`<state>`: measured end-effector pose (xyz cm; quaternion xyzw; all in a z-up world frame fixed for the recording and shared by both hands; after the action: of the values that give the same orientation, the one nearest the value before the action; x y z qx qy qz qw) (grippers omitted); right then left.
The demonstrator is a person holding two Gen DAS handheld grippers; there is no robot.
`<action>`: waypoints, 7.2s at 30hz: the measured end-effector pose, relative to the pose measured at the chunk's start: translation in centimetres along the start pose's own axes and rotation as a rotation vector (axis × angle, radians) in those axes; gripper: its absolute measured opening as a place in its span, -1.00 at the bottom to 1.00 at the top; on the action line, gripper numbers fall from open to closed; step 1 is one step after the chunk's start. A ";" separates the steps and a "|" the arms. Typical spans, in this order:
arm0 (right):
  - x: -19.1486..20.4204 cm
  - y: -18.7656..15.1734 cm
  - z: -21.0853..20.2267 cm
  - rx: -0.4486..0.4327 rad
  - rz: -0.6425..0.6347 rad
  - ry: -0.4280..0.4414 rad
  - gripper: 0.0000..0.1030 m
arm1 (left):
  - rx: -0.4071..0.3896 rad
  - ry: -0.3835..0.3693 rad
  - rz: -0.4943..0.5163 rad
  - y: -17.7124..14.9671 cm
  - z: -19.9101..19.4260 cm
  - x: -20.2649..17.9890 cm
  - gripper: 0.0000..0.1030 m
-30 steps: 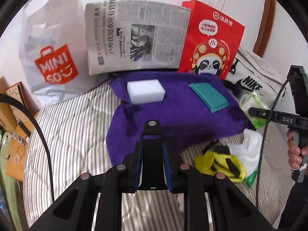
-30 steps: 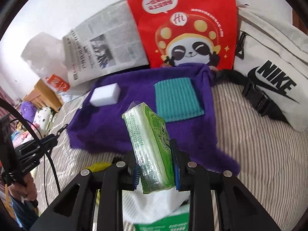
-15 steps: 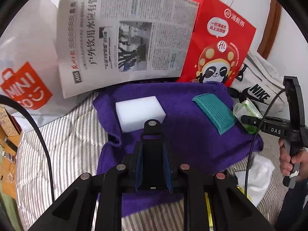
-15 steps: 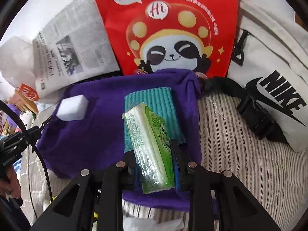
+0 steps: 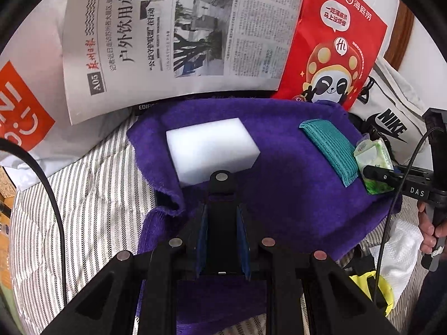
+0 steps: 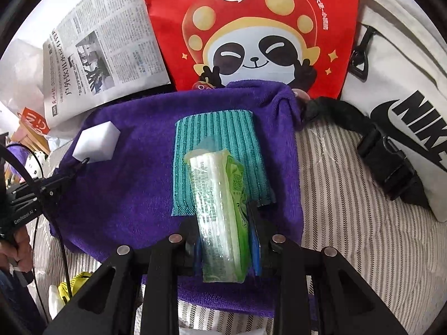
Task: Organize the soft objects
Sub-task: 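Carry the wipes pack with the right gripper while the left carries the strap onto the towel, then open both grippers to drop the wipes pack and strap on the purple towel, then grasp the white glove and mint cloth with the left gripper, then grasp the white tissue with the right gripper while the left holds the glove, then carry the glove with the left gripper while the right carries the tissue over the towel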
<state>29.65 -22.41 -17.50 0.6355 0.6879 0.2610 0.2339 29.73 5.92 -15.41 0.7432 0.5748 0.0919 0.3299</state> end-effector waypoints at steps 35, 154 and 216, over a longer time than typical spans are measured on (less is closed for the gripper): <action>1.4 -1.9 -1.7 0.017 -0.078 0.031 0.07 | 0.042 0.055 0.028 -1.1 -3.2 -1.6 -0.43; 3.7 -5.3 -14.0 -0.122 -0.062 0.034 -0.88 | -0.132 -0.042 0.028 -8.6 -13.7 -3.8 -0.65; 11.2 0.1 0.0 0.121 -0.393 0.047 0.19 | -0.063 -0.059 -0.021 -1.0 -2.9 -0.8 -0.65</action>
<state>28.74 -11.22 -17.32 0.4957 0.8183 0.1835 0.2255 27.16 6.40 -13.58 0.7287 0.5693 0.0846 0.3711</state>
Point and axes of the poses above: each gripper's, at about its wrist camera, not at the fingertips, and z roughly the way its jaws point, x to its left, y to its top, the point moved 1 cm from there along z, roughly the way its jaws point, and after that the axes turned 8 degrees about -y, right-handed, at the moved point
